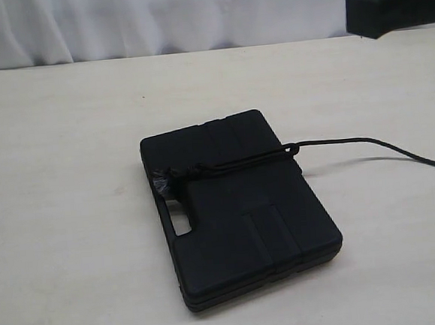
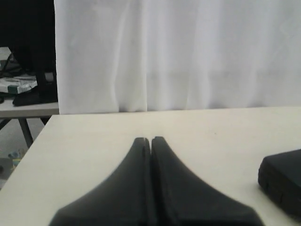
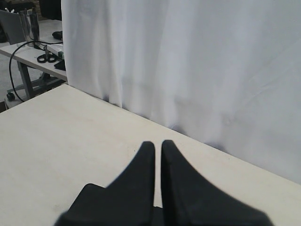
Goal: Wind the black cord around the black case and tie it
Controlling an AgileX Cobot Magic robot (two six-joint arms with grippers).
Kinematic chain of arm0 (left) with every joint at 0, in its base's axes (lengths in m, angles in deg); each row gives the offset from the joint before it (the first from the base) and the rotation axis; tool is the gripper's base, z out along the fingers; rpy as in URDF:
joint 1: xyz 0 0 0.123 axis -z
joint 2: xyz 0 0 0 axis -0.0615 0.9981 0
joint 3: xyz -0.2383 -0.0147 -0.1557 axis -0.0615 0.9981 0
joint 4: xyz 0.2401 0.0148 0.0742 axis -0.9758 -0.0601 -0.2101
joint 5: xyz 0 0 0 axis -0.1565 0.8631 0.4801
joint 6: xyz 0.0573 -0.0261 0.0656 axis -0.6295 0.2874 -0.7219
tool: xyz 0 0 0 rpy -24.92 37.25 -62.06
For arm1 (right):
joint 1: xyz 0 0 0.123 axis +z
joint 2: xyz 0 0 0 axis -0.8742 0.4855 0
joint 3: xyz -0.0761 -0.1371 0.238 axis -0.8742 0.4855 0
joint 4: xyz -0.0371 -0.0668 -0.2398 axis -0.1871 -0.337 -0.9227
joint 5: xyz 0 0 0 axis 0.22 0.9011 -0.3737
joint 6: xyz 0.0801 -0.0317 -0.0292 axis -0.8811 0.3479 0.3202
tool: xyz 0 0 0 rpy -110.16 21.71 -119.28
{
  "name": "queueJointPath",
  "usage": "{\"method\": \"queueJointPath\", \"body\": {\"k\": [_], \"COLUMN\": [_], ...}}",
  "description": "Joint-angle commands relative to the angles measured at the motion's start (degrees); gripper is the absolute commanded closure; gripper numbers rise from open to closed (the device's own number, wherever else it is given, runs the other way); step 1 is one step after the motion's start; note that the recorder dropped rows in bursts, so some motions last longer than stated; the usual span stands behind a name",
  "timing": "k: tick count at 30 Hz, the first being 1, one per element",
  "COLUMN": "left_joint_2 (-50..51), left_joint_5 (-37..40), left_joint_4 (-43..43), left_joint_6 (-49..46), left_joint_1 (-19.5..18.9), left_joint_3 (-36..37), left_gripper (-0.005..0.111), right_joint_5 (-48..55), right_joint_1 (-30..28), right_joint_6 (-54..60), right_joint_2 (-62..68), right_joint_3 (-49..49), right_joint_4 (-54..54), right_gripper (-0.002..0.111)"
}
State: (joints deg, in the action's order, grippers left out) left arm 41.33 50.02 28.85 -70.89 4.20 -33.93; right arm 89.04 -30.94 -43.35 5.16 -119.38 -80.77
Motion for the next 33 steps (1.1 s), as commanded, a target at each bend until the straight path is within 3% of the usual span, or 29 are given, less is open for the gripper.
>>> {"method": "queueJointPath", "body": {"k": [1, 7, 16, 33], "left_joint_2": [-0.44, -0.44, -0.44, -0.44], "left_joint_5": [4.65, 9.22, 9.22, 9.44], "left_joint_4": [-0.29, -1.82, -1.82, 0.56], "left_joint_6": [-0.49, -0.66, -6.45, -6.06], "left_joint_1": [-0.11, -0.11, -0.11, -0.11], "left_joint_3": [0.18, 0.18, 0.18, 0.18], "left_gripper": [0.107, 0.107, 0.107, 0.107], "right_joint_5": [0.1, 0.1, 0.1, 0.1], "right_joint_1": [0.12, 0.12, 0.12, 0.12], "right_joint_6": [-0.05, -0.05, -0.05, -0.05], "right_joint_2": [-0.22, -0.22, -0.22, -0.22], "right_joint_3": [0.25, 0.25, 0.25, 0.25], "right_joint_4": [0.1, 0.1, 0.1, 0.1], "right_gripper": [0.104, 0.104, 0.104, 0.104]}}
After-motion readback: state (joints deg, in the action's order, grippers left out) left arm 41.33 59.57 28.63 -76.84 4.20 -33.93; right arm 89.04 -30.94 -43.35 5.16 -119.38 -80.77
